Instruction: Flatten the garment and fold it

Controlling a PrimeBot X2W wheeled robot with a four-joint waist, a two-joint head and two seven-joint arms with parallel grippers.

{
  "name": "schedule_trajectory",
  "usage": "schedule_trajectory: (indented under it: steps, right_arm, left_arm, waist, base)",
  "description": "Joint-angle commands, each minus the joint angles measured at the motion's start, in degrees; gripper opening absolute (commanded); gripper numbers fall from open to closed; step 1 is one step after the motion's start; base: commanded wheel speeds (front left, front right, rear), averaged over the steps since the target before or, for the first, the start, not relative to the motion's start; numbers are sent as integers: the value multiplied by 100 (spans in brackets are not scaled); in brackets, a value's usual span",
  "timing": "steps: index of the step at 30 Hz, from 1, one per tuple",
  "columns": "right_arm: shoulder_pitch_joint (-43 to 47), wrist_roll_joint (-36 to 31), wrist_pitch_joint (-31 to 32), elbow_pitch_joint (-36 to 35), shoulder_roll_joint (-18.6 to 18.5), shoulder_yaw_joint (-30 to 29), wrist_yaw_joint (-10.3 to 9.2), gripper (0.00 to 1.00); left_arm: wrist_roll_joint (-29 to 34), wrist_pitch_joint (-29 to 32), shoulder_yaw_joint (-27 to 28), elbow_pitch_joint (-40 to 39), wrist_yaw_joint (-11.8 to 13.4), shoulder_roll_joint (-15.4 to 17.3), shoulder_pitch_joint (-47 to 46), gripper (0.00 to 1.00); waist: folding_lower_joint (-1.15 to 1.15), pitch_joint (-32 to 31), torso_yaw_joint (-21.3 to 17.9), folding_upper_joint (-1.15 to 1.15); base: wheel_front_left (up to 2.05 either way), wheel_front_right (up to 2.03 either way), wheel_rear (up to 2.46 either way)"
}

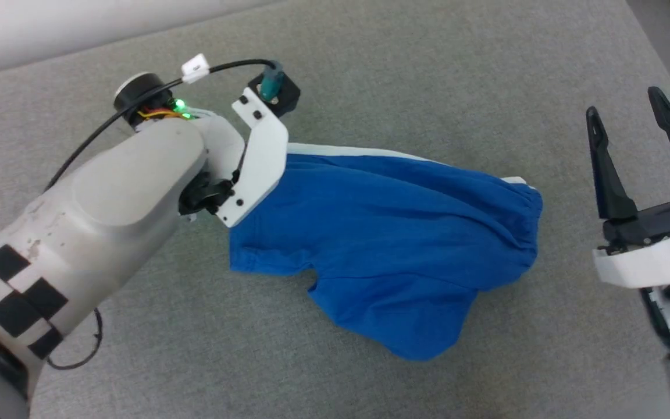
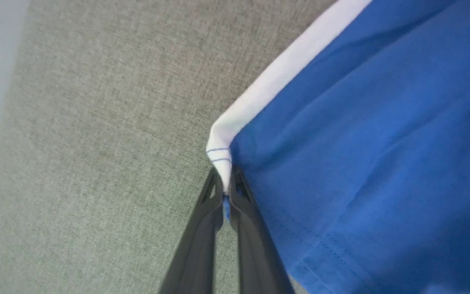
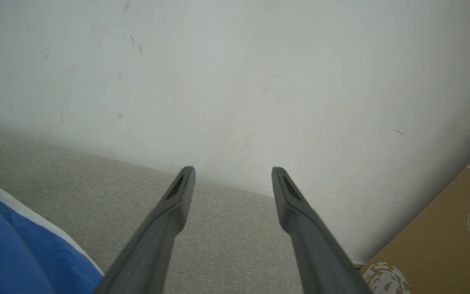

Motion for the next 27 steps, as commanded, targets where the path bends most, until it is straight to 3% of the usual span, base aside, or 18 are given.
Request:
schedule_trajectory:
  steps: [1, 4, 10, 14, 18, 22, 27]
  right_arm:
    - [-177, 109, 34, 175, -290, 124, -12, 100]
    - [-484, 508, 645, 409, -994, 597, -12, 100]
    - [-1277, 2013, 2668, 615, -2431, 2149, -12, 100]
    - [-1851, 3059, 3958, 788, -3028, 3333, -12, 100]
    - [-2414, 3578, 4467, 1177, -3135, 4152, -12, 100]
    - [-2661, 3879, 4408, 1713, -2903, 4490, -12, 100]
    - [-2806, 4120, 4263, 2524, -2617, 5312, -12, 100]
  left_arm:
    - [-45, -97, -51, -10, -37, 121, 120, 0]
    - [-149, -234, -51, -98, -37, 198, 136, 0]
    - [-158, -344, -51, -332, -37, 252, 197, 0]
    - [-110, -383, -51, -416, -37, 155, 150, 0]
    - [-69, -448, -51, -444, -37, 70, 53, 0]
    - [-28, -502, -52, -449, -37, 33, -14, 0]
    - [6, -576, -52, -436, -37, -13, -35, 0]
  waist:
    - [-1, -236, 209, 0]
    - [-1, -320, 343, 0]
    - [-1, -304, 598, 0]
    - [-1, -188, 781, 0]
    - [-1, -43, 909, 0]
    - [-1, 57, 979, 0]
    - [-1, 130, 1064, 0]
  base:
    - [0, 0, 0]
    - [0, 0, 0]
    - [0, 0, 0]
    - [0, 0, 0]
    - [0, 0, 0]
    - [0, 0, 0]
    - [0, 0, 0]
